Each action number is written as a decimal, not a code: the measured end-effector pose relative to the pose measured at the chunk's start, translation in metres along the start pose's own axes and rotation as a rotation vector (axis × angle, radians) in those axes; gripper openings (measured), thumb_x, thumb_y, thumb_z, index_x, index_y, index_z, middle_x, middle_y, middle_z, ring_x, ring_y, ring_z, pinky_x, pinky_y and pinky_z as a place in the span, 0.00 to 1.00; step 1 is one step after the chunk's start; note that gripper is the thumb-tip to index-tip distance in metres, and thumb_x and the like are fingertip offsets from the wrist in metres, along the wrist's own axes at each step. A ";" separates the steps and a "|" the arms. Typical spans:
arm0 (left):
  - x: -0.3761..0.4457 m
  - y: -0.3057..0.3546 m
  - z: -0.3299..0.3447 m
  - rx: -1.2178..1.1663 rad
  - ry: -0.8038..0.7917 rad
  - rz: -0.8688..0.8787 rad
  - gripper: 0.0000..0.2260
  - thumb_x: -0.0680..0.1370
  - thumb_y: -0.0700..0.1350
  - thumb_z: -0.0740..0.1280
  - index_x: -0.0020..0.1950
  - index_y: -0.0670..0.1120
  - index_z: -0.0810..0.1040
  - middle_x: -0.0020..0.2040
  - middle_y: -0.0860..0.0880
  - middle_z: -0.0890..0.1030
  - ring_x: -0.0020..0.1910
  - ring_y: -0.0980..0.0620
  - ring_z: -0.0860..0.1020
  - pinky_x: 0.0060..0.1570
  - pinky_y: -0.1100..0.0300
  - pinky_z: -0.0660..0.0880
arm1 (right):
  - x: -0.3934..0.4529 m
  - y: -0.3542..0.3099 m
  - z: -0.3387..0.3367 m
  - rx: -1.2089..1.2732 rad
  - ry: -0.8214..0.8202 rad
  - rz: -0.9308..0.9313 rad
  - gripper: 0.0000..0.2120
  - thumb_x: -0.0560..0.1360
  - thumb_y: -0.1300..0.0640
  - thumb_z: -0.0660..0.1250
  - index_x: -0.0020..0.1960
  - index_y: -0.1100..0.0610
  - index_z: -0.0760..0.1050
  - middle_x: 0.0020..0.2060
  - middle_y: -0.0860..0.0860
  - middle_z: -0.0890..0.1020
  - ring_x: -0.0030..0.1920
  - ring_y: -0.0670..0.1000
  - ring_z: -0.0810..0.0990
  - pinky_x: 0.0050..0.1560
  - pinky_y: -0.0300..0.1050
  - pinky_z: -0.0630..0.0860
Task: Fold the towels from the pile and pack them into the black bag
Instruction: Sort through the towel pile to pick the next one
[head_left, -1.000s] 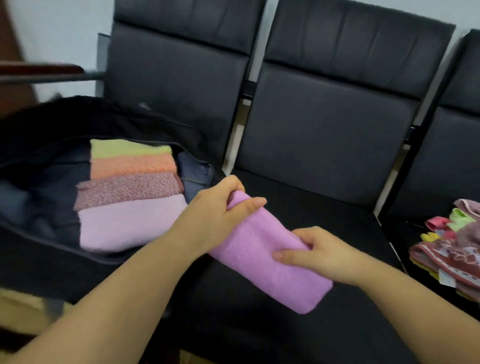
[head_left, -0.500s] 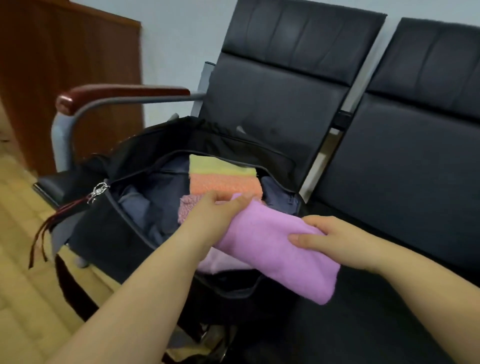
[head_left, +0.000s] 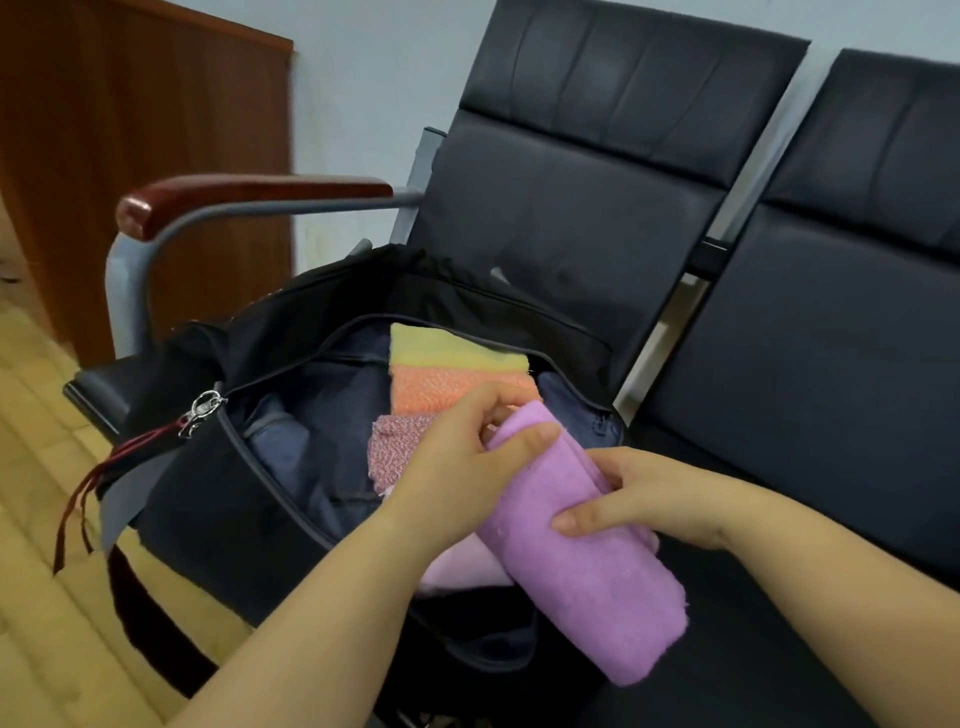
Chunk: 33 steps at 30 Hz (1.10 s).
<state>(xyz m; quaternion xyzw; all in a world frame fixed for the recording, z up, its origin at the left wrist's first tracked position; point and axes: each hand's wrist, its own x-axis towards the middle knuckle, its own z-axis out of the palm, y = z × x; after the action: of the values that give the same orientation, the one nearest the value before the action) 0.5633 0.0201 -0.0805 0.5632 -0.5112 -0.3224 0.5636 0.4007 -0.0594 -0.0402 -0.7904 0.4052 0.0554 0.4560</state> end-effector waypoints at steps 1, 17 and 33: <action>0.001 0.000 -0.001 0.019 0.035 -0.022 0.06 0.76 0.49 0.68 0.50 0.59 0.74 0.48 0.58 0.79 0.46 0.64 0.76 0.41 0.76 0.71 | 0.000 -0.001 0.000 -0.003 0.016 0.001 0.23 0.64 0.45 0.77 0.57 0.49 0.77 0.52 0.45 0.84 0.54 0.45 0.82 0.61 0.48 0.76; 0.022 -0.039 -0.095 1.404 -0.336 -0.102 0.18 0.83 0.54 0.51 0.68 0.50 0.70 0.65 0.48 0.76 0.67 0.46 0.70 0.70 0.51 0.57 | 0.031 -0.022 0.023 -0.007 0.403 0.051 0.07 0.80 0.52 0.61 0.50 0.52 0.76 0.46 0.48 0.82 0.46 0.47 0.80 0.44 0.39 0.73; -0.033 -0.061 -0.186 1.155 -0.286 0.217 0.31 0.69 0.75 0.33 0.47 0.60 0.68 0.53 0.64 0.71 0.73 0.60 0.60 0.72 0.61 0.54 | 0.110 -0.099 0.091 0.046 0.572 -0.012 0.20 0.81 0.51 0.57 0.70 0.58 0.67 0.62 0.59 0.77 0.61 0.60 0.75 0.59 0.48 0.69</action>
<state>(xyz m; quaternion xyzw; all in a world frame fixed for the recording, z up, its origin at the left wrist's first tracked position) 0.7419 0.0982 -0.1171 0.6737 -0.7288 -0.0057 0.1221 0.5679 -0.0293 -0.0763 -0.7656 0.5140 -0.1816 0.3415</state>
